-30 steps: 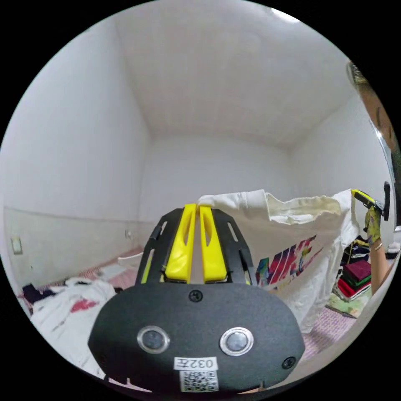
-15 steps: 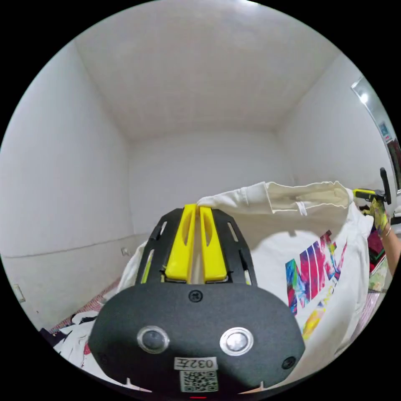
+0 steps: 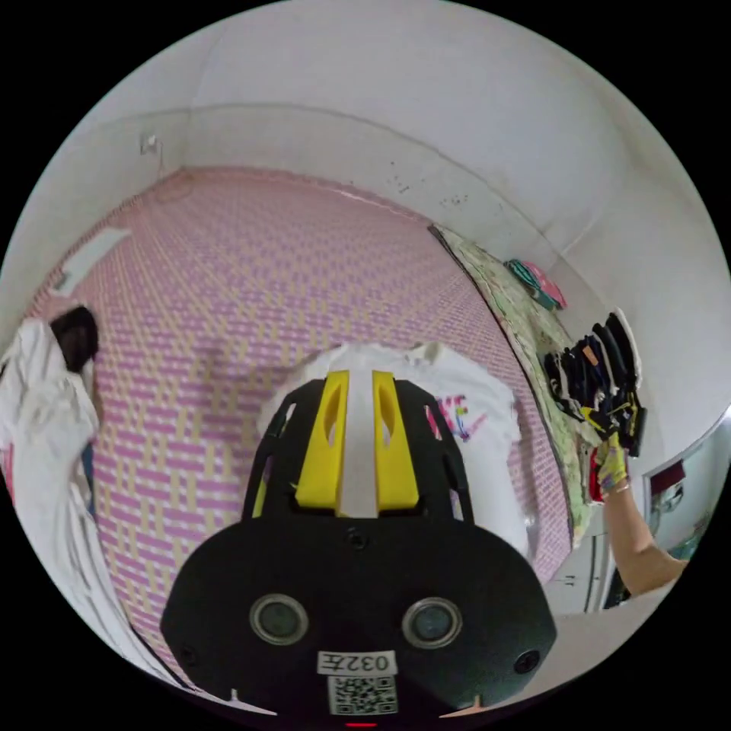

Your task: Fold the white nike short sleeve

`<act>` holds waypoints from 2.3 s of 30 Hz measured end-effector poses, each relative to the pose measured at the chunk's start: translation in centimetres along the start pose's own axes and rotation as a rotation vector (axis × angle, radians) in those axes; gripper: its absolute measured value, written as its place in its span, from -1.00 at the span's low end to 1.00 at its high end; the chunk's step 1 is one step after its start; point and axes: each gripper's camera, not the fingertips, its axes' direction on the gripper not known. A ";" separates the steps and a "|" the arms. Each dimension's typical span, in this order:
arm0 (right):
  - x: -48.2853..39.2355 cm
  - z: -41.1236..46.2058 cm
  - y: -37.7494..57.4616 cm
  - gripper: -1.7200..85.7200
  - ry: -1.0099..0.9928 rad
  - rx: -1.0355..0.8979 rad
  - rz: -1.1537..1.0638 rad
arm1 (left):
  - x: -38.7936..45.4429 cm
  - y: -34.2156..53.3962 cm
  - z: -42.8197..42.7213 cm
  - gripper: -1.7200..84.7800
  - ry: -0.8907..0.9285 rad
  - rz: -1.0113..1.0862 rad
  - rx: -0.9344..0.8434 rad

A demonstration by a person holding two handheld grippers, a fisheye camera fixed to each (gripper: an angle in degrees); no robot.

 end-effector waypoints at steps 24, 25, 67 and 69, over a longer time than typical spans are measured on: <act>7.9 10.7 10.7 -0.74 -0.433 -0.378 0.166 | -14.4 19.5 8.4 -0.87 0.337 -0.265 -0.291; 7.3 11.4 10.0 -0.76 -0.418 -0.401 0.139 | -14.4 19.0 9.0 -0.87 0.330 -0.246 -0.303; -3.8 19.8 -2.5 -0.84 -0.550 -0.312 0.124 | -29.9 5.1 17.4 -0.87 0.423 -0.564 -0.023; -6.3 22.8 -3.6 -0.84 -0.568 -0.364 0.089 | -30.7 2.6 19.2 -0.84 0.422 -0.633 -0.006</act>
